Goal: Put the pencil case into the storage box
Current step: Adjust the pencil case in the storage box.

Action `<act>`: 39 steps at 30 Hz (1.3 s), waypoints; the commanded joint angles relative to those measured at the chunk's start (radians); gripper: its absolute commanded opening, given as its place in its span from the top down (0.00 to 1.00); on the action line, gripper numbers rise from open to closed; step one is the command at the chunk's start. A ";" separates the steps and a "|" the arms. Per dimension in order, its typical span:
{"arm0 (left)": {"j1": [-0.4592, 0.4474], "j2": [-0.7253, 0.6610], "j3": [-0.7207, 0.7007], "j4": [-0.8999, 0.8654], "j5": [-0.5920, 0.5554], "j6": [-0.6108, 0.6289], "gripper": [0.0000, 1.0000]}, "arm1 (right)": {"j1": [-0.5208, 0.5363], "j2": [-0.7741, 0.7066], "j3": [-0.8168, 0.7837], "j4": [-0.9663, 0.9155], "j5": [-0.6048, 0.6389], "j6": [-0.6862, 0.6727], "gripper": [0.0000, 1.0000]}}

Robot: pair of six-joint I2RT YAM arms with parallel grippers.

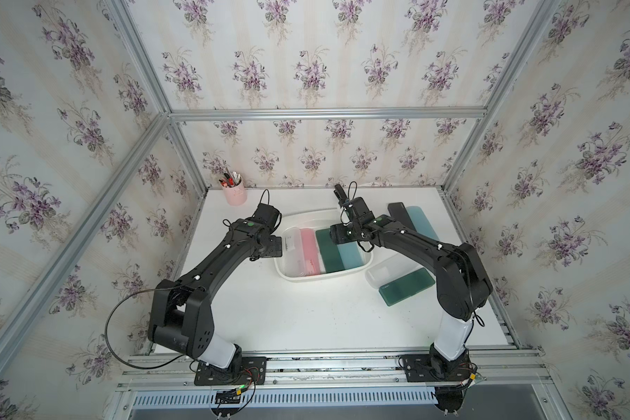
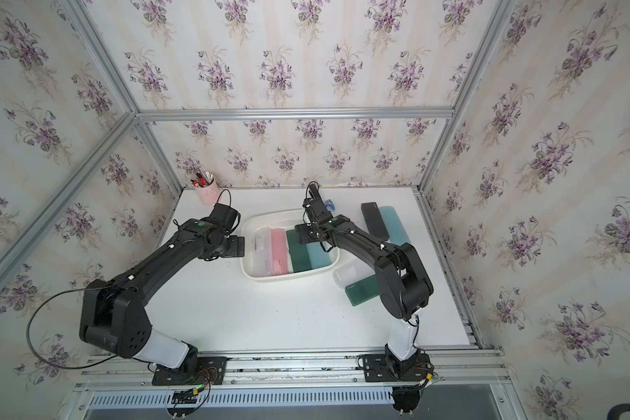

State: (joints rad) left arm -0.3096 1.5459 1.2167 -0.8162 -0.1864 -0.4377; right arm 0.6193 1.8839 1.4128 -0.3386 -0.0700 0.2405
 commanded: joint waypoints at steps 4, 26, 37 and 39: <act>-0.003 0.006 -0.019 0.044 0.070 -0.052 0.02 | 0.065 0.140 0.106 0.085 -0.245 0.005 0.22; 0.214 -0.233 -0.280 0.096 0.102 -0.008 0.03 | 0.141 0.380 0.281 0.103 -0.411 0.095 0.23; 0.251 -0.237 -0.325 0.136 0.133 0.011 0.03 | 0.146 0.408 0.286 0.161 -0.492 0.118 0.27; 0.251 -0.239 -0.324 0.136 0.134 0.012 0.03 | 0.149 0.423 0.320 0.108 -0.442 0.110 0.27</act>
State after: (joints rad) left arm -0.0593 1.3125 0.8921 -0.6926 -0.0570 -0.4362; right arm 0.7635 2.2906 1.7077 -0.1707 -0.5377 0.3462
